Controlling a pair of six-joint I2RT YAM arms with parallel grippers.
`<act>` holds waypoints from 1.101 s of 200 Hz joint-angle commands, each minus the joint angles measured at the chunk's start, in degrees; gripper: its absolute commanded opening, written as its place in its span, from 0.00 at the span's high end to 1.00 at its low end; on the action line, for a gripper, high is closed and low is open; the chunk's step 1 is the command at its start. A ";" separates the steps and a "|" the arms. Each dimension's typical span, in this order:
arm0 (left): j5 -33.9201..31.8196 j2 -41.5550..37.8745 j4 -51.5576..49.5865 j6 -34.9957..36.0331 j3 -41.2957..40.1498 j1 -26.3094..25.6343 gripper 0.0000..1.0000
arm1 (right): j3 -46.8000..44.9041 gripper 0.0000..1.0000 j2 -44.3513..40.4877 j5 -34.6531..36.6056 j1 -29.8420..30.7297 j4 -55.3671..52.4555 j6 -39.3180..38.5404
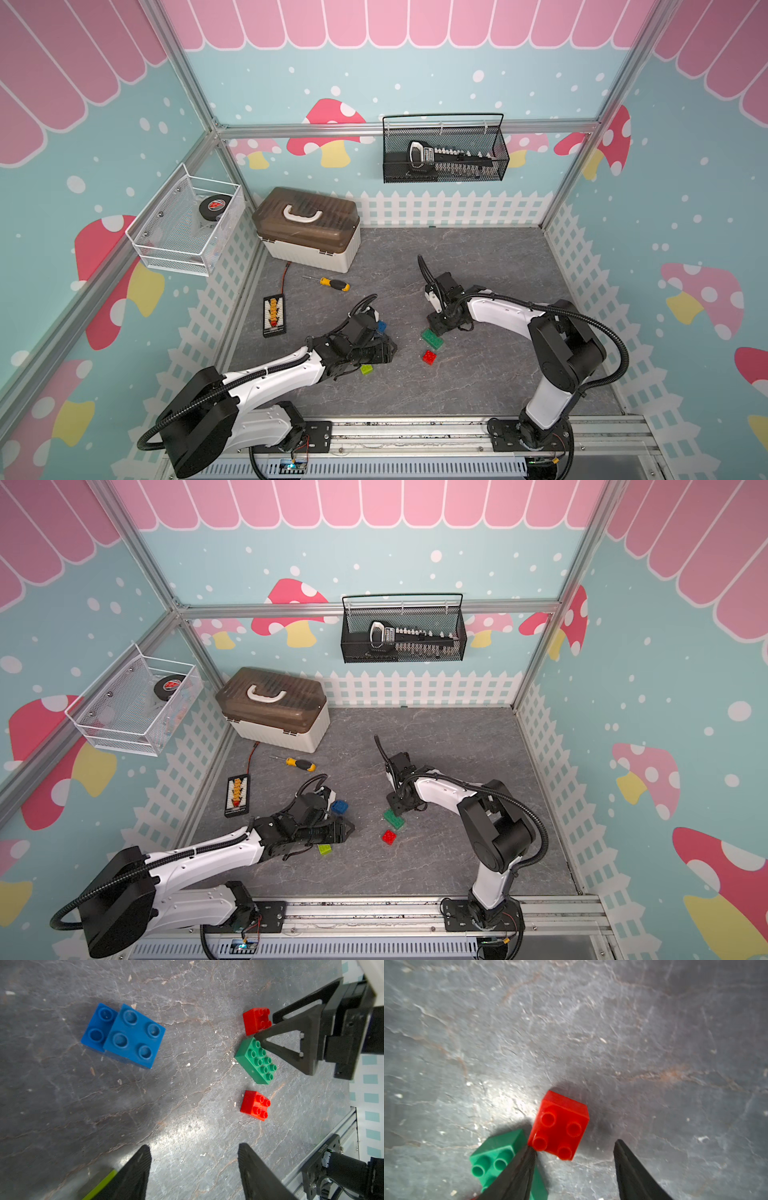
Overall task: Assemble the letter y with lego
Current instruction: Move the lego brick at the center of the board, then pick up the lego brick from the center of the board.
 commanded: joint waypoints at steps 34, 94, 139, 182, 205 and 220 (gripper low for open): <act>-1.91 -0.85 0.85 -0.86 -0.57 -0.14 0.32 | 3.62 0.39 3.73 -1.67 0.40 1.11 1.76; -2.27 -1.06 0.85 -0.91 -1.06 -0.13 0.33 | 6.40 0.42 6.43 -4.61 0.78 1.49 6.23; -2.67 -1.33 0.66 -0.70 -1.41 -0.05 0.33 | 5.41 0.46 4.98 -5.52 1.27 0.33 4.26; -2.62 -0.98 1.00 -0.84 -1.48 -0.05 0.33 | 4.91 0.44 3.68 -2.20 1.46 -3.02 4.83; -2.27 -0.63 1.29 -0.86 -1.38 -0.05 0.33 | 5.06 0.41 3.74 -1.78 1.36 -3.49 8.15; -2.46 -0.93 0.93 -0.92 -1.41 -0.05 0.33 | 4.42 0.40 2.96 -3.75 1.44 -2.27 10.26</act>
